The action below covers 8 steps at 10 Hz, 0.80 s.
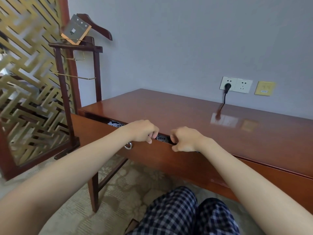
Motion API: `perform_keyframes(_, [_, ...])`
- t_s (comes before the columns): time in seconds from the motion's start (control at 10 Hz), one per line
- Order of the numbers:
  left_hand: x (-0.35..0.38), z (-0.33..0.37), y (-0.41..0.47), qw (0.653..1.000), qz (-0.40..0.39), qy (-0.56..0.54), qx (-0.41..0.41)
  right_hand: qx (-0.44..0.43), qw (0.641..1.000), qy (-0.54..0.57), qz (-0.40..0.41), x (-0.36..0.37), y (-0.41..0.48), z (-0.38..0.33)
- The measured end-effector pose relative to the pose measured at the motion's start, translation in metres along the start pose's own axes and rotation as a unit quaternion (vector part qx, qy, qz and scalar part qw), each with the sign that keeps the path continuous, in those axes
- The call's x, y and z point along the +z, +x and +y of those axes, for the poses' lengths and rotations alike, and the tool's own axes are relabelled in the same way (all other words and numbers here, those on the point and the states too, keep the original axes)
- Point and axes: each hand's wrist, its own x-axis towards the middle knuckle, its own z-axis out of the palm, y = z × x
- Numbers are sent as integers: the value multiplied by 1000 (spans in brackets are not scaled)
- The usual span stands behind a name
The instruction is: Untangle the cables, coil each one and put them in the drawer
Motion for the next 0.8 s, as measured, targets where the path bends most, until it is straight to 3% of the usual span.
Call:
perform_keyframes(0.2, [9, 4, 14, 996, 71, 50, 21, 12, 996, -52, 71, 11, 10, 17])
perform_keyframes(0.4, [5, 0, 31, 998, 58, -19, 18, 16, 997, -21, 70, 9, 19, 28])
perform_keyframes(0.5, [-6, -4, 39, 999, 7, -48, 16, 5, 998, 46, 41, 4, 22, 34])
perform_keyframes(0.7, [-44, 7, 74, 979, -189, -63, -50, 41, 980, 189, -51, -18, 37, 56])
perform_keyframes(0.8, [-61, 13, 100, 979, -195, -34, -43, 77, 976, 195, -56, -29, 46, 74])
